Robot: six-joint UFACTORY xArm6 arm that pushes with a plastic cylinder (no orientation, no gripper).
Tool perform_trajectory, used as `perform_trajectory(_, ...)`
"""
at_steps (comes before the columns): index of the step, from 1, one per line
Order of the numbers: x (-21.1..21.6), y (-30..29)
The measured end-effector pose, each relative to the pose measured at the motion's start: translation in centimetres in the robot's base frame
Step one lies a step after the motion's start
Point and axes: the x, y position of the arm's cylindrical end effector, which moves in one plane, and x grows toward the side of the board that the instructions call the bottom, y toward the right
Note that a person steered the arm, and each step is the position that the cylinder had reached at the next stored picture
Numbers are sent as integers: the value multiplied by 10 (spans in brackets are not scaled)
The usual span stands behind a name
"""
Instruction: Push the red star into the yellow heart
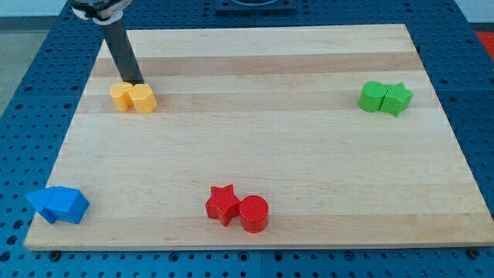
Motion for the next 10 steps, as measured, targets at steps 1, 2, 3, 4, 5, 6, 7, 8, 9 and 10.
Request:
perform_trajectory(1,-21,50)
perform_trajectory(2,-6,125)
perform_trajectory(3,67,173)
perform_trajectory(4,133,208)
perform_trajectory(5,175,267)
perform_trajectory(6,237,317)
perform_trajectory(7,283,328)
perform_trajectory(8,283,297)
perform_trajectory(9,283,213)
perform_trajectory(10,279,142)
